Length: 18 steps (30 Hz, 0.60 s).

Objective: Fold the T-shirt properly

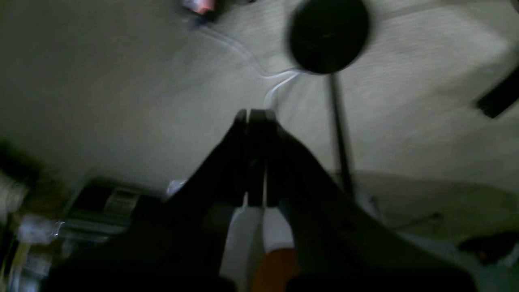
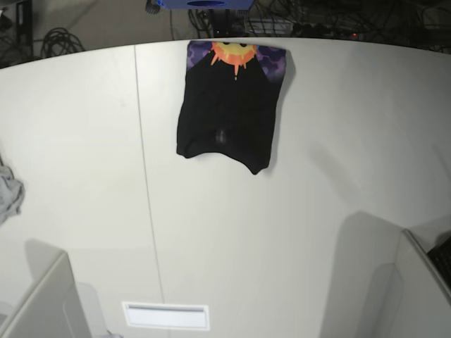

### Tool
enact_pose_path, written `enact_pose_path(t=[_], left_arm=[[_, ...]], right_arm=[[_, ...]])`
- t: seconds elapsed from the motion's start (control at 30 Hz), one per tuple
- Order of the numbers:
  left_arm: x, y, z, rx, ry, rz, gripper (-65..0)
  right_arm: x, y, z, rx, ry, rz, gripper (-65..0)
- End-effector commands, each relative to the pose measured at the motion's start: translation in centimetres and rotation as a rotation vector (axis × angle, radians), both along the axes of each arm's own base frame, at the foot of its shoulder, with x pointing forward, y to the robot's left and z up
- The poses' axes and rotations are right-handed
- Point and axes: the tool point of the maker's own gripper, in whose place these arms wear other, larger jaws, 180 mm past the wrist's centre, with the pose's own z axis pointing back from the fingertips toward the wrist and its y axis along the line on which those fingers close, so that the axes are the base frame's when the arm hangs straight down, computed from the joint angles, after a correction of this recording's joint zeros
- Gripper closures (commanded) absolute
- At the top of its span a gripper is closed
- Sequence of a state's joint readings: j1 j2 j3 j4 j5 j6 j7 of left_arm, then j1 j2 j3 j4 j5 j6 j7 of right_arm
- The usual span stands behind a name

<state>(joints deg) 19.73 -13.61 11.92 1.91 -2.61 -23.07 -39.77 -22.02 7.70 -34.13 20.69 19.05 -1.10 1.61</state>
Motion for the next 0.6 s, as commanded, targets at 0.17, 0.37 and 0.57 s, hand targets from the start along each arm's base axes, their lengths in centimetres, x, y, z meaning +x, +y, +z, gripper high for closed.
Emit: enact_pose_path(t=[0.17, 0.37, 0.57], left_arm=[[1.1, -2.5, -2.3, -0.031, 0.192, -0.236, 0.0], [1.6, -4.8, -2.5, -0.068, 0.178, -0.259, 0.0], [1.7, -6.0, -2.6, -0.086, 0.172, -0.248, 0.0]], right_arm=[[1.7, 0.0, -0.6, 0.007, -0.186, -0.01, 0.0], [2.7, 0.6, -0.8, 0.019, -0.198, -0.019, 0.0], [3.9, -0.1, -0.9, 0.019, -0.228, -0.01, 0.0]])
